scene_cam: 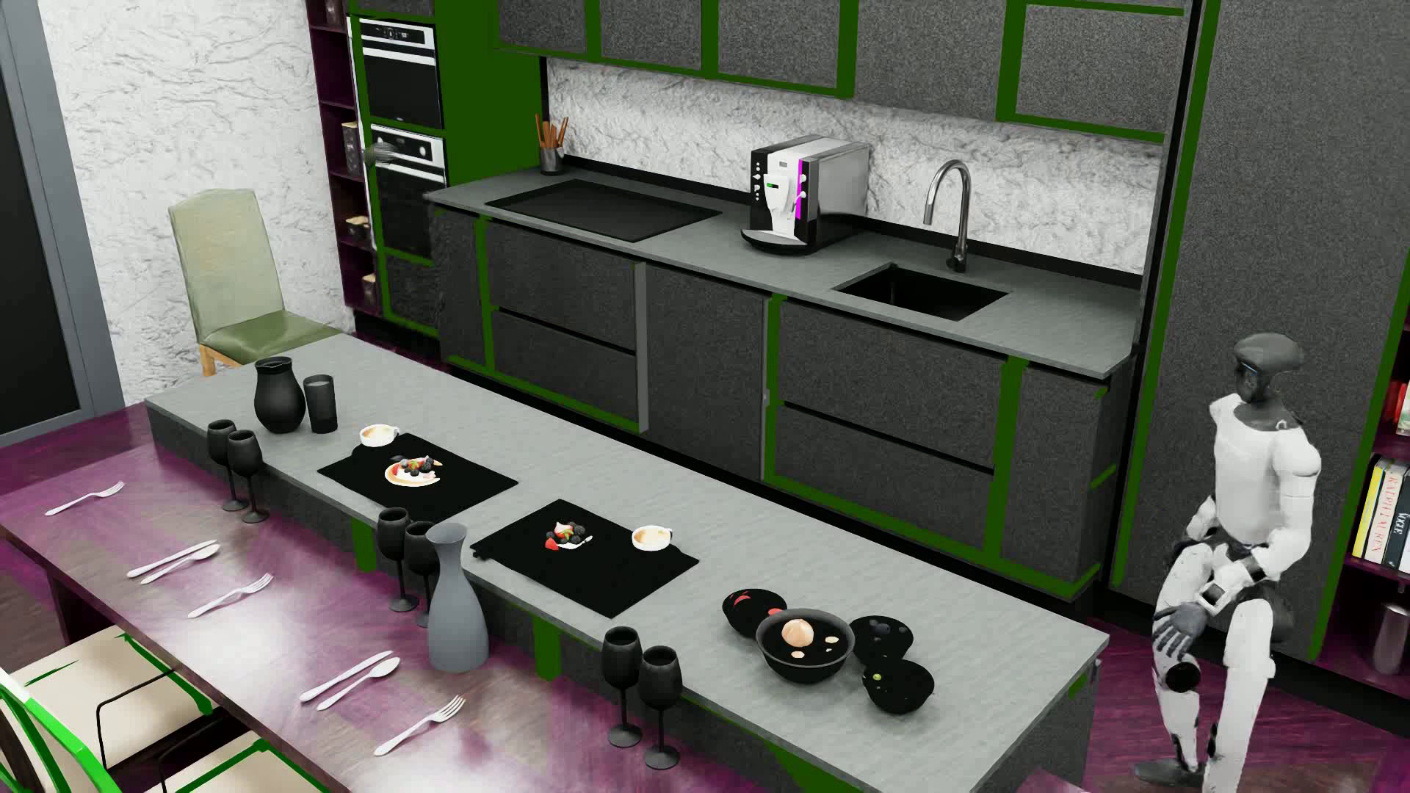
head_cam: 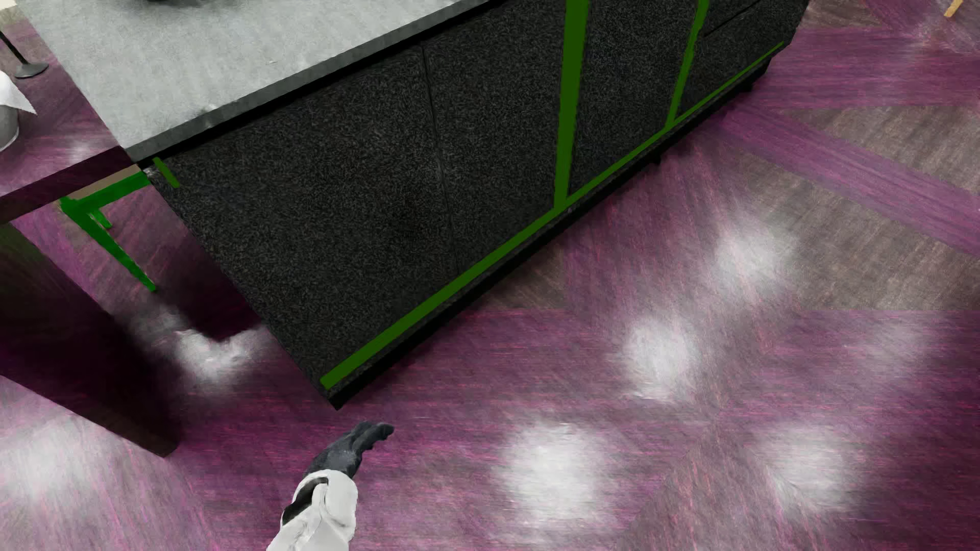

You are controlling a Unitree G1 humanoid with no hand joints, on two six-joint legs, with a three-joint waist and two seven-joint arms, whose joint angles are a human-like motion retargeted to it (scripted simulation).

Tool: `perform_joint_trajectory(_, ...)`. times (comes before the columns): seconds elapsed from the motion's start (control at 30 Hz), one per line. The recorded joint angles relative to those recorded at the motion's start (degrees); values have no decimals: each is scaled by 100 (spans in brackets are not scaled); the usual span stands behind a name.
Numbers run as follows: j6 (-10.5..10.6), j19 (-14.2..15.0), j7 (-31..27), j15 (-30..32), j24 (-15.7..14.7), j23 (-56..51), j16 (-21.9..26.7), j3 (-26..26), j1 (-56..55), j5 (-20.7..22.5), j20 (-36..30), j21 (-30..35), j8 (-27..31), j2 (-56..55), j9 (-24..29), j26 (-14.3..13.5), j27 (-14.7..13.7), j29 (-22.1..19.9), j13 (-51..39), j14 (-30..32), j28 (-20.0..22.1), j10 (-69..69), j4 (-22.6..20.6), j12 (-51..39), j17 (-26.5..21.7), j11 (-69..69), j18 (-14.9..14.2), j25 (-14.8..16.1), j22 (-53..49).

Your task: Walk towards the chair

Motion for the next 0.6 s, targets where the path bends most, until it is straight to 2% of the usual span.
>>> perform_joint_trajectory(0.03,13,-18,31,8,172,-11,-129,-4,15,23,-205,-13,38,-16,11,156,-64,-29,-78,43,-8,-35,10,43,144,9,17,-51,396)
perform_joint_trajectory(0.07,27,-39,47,14,167,14,-268,-11,6,63,-311,8,70,-36,24,356,-137,-66,-194,65,-31,-9,63,91,274,22,25,-160,870)
perform_joint_trajectory(0.13,59,-81,66,26,-48,43,-356,-23,-55,169,-441,82,133,-96,51,635,-250,-24,-551,57,-302,168,249,300,474,58,15,-409,1723)
perform_joint_trajectory(0.17,77,-94,76,29,-53,-13,-264,-19,-89,220,-583,148,159,-133,60,652,-320,38,-695,44,-467,255,340,457,536,76,2,-519,1998)
perform_joint_trajectory(0.23,106,-104,80,34,-61,-86,21,7,-142,282,-840,299,170,-188,62,501,-778,28,-735,44,-548,303,428,850,518,81,-20,-780,2236)
perform_joint_trajectory(0.3,116,-121,26,47,-385,-219,156,44,-184,279,-676,302,103,-198,47,418,-1051,-36,-779,90,-367,200,374,1282,476,38,-26,-923,2199)
perform_joint_trajectory(0.37,100,-142,-109,56,-706,-273,267,91,-239,223,-390,182,-43,-163,27,418,-1033,-56,-800,152,-14,72,246,1494,436,-24,-23,-824,2150)
perform_joint_trajectory(0.4,86,-154,-214,57,-756,-250,302,114,-287,186,-337,158,-146,-132,17,410,-970,-28,-819,178,243,36,178,1485,394,-57,-20,-784,2163)
perform_joint_trajectory(0.47,55,-190,-483,40,-732,-138,316,153,-427,106,-396,211,-394,-71,2,324,-834,25,-864,206,634,33,53,1326,271,-93,-13,-880,2170)
perform_joint_trajectory(0.6,-2,-197,-1040,-105,-684,114,223,181,-686,-44,-442,241,-919,58,-13,91,-538,-71,-1060,241,946,94,-176,969,164,-73,-23,-1057,1553)
